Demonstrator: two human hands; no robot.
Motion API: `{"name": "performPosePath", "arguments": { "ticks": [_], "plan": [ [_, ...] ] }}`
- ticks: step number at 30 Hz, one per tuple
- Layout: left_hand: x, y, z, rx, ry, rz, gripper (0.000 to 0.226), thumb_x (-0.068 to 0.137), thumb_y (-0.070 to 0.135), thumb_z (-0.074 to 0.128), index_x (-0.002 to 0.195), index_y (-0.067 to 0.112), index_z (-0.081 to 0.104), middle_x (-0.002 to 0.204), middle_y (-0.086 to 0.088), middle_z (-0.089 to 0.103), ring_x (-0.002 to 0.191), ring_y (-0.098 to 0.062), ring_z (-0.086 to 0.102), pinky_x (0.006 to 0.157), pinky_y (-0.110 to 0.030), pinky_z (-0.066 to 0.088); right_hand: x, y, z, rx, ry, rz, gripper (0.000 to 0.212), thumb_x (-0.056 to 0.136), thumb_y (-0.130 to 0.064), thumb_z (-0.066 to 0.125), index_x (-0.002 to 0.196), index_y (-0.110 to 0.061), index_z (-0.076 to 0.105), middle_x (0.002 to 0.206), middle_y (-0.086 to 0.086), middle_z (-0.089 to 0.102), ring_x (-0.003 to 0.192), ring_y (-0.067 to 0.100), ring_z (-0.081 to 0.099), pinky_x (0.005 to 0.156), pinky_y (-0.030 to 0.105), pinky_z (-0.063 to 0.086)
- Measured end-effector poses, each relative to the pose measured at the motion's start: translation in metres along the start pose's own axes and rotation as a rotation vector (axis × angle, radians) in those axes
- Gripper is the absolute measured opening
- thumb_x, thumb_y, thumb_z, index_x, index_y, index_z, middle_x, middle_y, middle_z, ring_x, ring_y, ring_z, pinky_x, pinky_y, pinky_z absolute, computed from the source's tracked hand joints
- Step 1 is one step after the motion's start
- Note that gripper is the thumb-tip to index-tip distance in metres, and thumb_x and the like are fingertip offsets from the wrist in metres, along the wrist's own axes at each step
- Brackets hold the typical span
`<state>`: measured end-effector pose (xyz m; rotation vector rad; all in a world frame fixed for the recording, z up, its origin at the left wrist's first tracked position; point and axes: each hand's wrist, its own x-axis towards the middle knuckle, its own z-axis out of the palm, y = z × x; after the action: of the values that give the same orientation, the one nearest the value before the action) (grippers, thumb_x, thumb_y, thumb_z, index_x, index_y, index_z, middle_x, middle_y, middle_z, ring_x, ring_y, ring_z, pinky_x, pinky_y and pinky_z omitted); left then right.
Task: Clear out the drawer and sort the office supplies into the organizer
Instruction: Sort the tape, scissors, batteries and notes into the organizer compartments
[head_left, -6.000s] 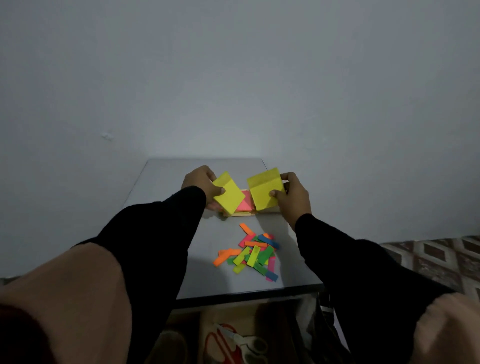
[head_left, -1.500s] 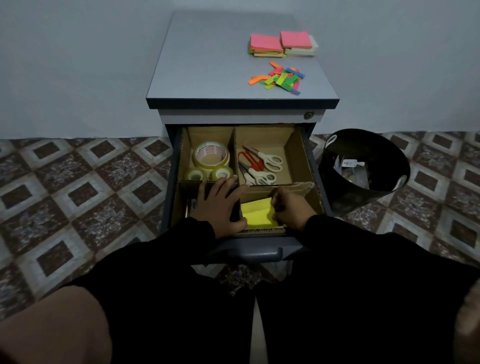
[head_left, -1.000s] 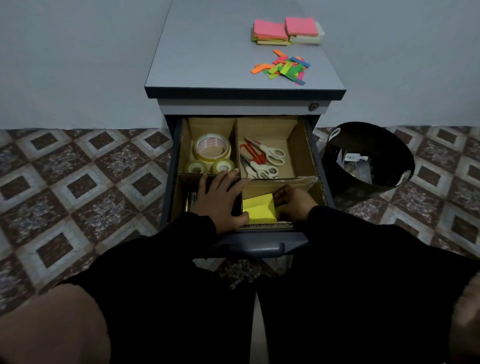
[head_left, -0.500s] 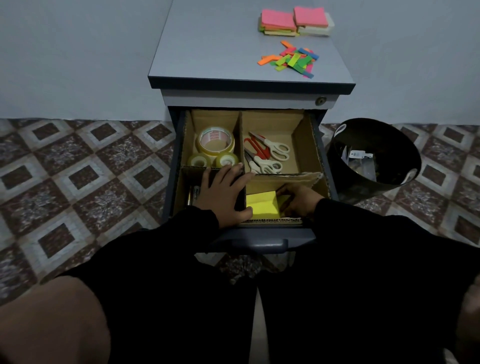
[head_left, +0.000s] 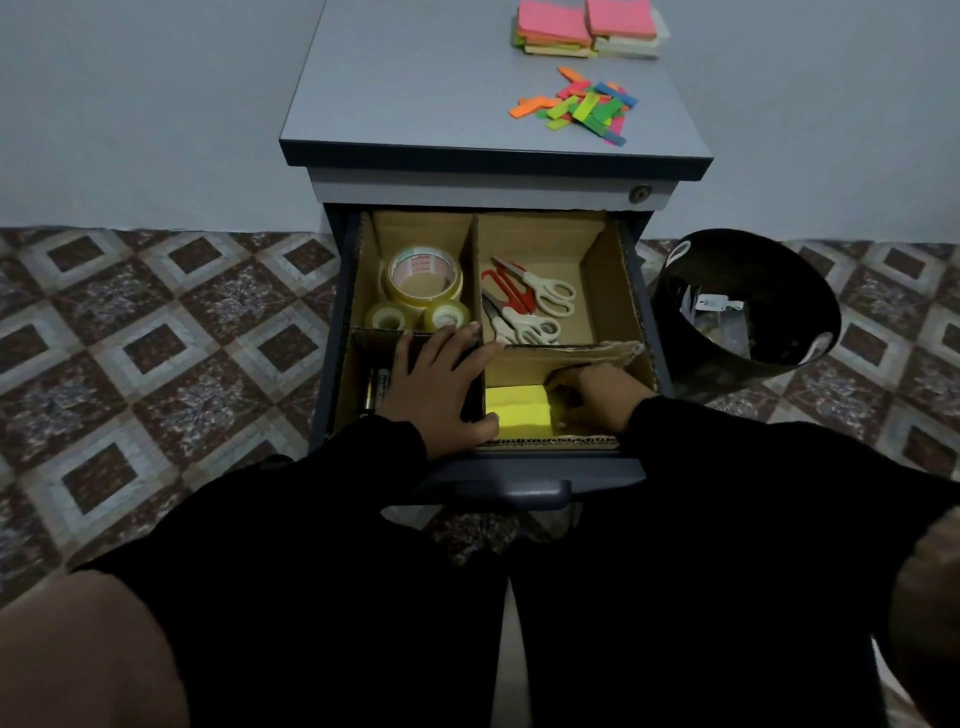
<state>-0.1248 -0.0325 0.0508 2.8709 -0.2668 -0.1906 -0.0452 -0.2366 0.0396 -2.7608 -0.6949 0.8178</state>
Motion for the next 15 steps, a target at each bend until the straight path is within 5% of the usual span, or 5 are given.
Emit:
{"name": "performPosePath", "arguments": {
  "ticks": [4,11,15],
  "plan": [
    [0.0006,0.0000,0.0008,0.002,-0.002,-0.006,0.082,0.077,0.058,0.049,0.147,0.038,0.012,0.157,0.007,0.003,0.145,-0.016,-0.004,0.113,-0.050,-0.009,0.0014,-0.0005,0.0017,-0.002,-0.005,0.008,0.055,0.074,-0.027,0.076,0.123,-0.013,0.055,0.114,0.009,0.063,0.103,0.023,0.060,0.092,0.032,0.048],
    [0.0001,-0.0013,0.0018,-0.004,0.027,-0.008,0.096,0.054,0.065,0.018,0.146,0.038,0.016,0.156,0.007,0.008,0.144,-0.014,0.000,0.113,-0.049,-0.008,0.0031,0.0026,0.0036,0.025,0.006,-0.005,0.049,0.078,-0.018,0.072,0.124,-0.011,0.055,0.115,0.009,0.063,0.105,0.022,0.059,0.089,0.025,0.043],
    [0.0003,-0.0014,0.0006,-0.003,0.021,-0.006,0.097,0.053,0.066,0.017,0.146,0.038,0.016,0.156,0.008,0.007,0.144,-0.014,0.000,0.113,-0.047,-0.009,0.0037,0.0055,0.0062,-0.035,0.016,-0.027,0.050,0.075,-0.018,0.074,0.121,-0.014,0.055,0.112,0.007,0.065,0.100,0.022,0.061,0.091,0.034,0.048]
  ]
}}
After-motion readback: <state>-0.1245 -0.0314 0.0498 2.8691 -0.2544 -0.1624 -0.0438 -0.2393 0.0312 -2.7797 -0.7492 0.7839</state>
